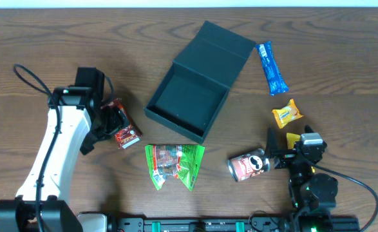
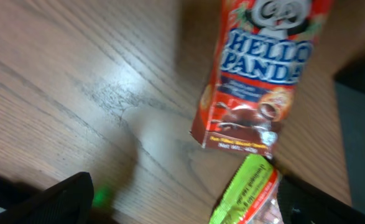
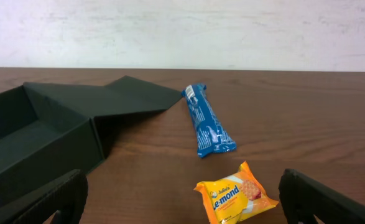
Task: Pack container
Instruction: 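Grasp the red Hello Panda box with the left gripper and lift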
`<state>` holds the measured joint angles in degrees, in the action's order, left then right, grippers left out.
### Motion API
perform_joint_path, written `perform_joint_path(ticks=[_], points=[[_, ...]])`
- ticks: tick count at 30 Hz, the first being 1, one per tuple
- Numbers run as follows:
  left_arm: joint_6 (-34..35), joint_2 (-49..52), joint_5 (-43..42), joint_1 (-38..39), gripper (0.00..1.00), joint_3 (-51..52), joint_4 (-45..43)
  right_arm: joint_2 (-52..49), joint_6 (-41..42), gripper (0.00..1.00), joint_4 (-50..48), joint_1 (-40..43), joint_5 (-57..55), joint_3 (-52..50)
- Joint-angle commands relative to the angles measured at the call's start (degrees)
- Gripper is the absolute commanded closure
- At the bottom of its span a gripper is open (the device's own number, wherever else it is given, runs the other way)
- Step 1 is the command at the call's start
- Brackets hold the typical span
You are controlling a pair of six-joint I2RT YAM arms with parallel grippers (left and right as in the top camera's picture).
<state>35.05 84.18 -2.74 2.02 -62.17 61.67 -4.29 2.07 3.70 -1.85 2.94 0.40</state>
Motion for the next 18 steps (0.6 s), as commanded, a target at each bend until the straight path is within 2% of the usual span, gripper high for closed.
perform_joint_path(ticks=[1,12,18], points=[[4.04,0.02,2.49,-0.13,0.05,1.57,-0.98,-0.02,-0.85,0.01,0.35,-0.44,-0.11,-0.04],[5.33,0.04,3.21,-0.11,0.05,1.66,-4.70,-0.02,-0.85,0.01,0.35,-0.44,-0.13,-0.04],[9.81,0.52,2.91,0.59,0.05,2.01,-8.22,-0.02,-0.85,0.01,0.35,-0.44,-0.11,-0.04]])
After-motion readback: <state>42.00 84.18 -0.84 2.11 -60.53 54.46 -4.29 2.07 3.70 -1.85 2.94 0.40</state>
